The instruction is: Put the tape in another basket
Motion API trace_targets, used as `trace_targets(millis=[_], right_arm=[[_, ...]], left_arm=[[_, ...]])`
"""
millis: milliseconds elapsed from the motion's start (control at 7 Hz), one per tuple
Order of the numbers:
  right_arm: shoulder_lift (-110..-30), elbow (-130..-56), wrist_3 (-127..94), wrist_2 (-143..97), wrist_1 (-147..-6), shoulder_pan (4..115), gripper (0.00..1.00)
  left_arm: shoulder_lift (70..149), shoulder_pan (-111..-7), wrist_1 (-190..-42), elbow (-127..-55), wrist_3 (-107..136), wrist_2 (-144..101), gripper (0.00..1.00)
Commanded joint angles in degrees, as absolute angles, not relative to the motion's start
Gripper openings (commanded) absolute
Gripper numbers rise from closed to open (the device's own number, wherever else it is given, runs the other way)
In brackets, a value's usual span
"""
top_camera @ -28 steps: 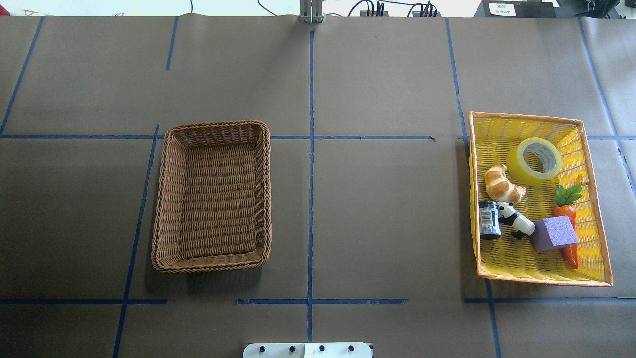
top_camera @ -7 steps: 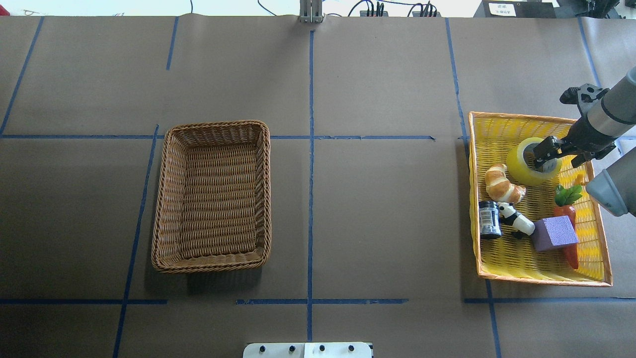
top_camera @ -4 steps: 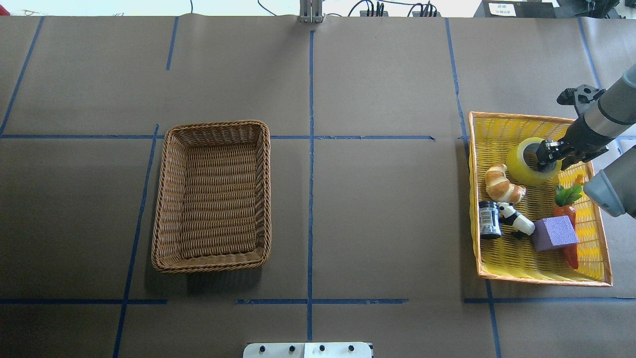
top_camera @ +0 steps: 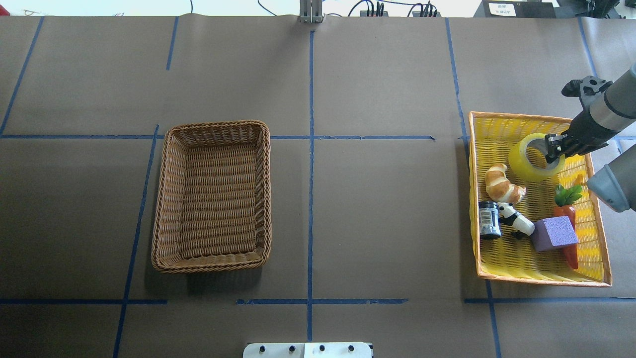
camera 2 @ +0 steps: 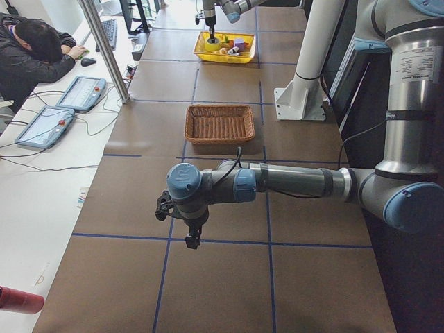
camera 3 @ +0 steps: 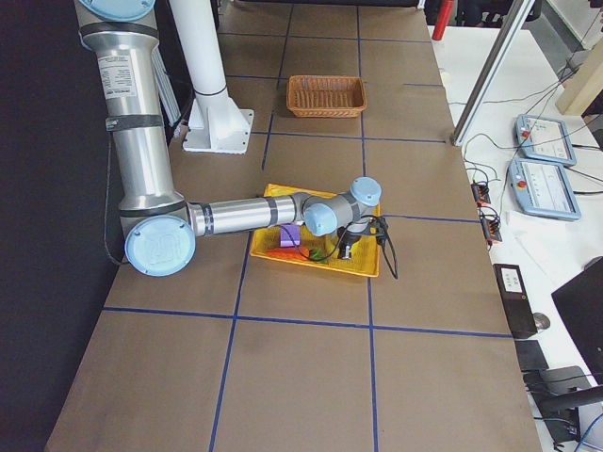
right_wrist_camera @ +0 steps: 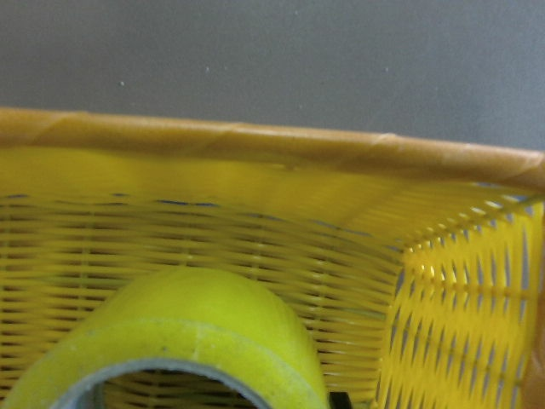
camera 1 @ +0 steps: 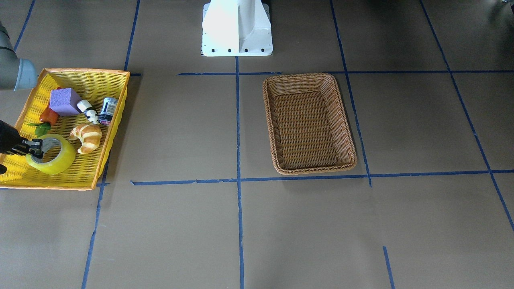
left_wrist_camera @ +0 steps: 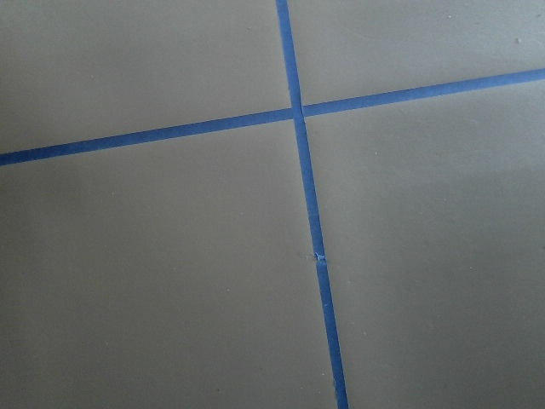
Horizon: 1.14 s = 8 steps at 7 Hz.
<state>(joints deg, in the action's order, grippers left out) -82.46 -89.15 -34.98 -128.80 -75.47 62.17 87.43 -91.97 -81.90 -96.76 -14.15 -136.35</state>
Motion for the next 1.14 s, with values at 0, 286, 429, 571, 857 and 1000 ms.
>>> trace_targets(millis=[0,286,429,571,857,1000], right_arm=[[-82.53,-95.94,-37.24,-129.20,-76.64,65.90,0.00],[-76.95,-100.97,-50.11,-130.94,-76.73,65.05,0.00],[-72.82,-101.16,-59.32,-130.09,-76.64,61.47,0.00],[-70.60,-102.90,-64.37,-127.29,-76.55,57.61,0.00],[-67.87,-108.60,-79.82,-126.48,-75.59,51.71,0.00],[-67.16,-111.76,-84.94,-126.39,-75.50,50.29,0.00]], left_arm=[[86.84,-92.02,-81.83,-98.87,-14.15,-136.32,1.00],[87.18,-91.93,-81.91,-101.76,-14.06,-136.32,1.00],[87.54,-91.85,-82.00,-102.73,-14.06,-136.32,1.00],[87.71,-91.58,-82.00,-104.40,-14.06,-136.41,1.00],[87.89,-88.53,-84.44,-109.05,-2.79,-142.25,1.00],[87.89,-85.72,-89.86,-109.33,4.76,-145.69,1.00]])
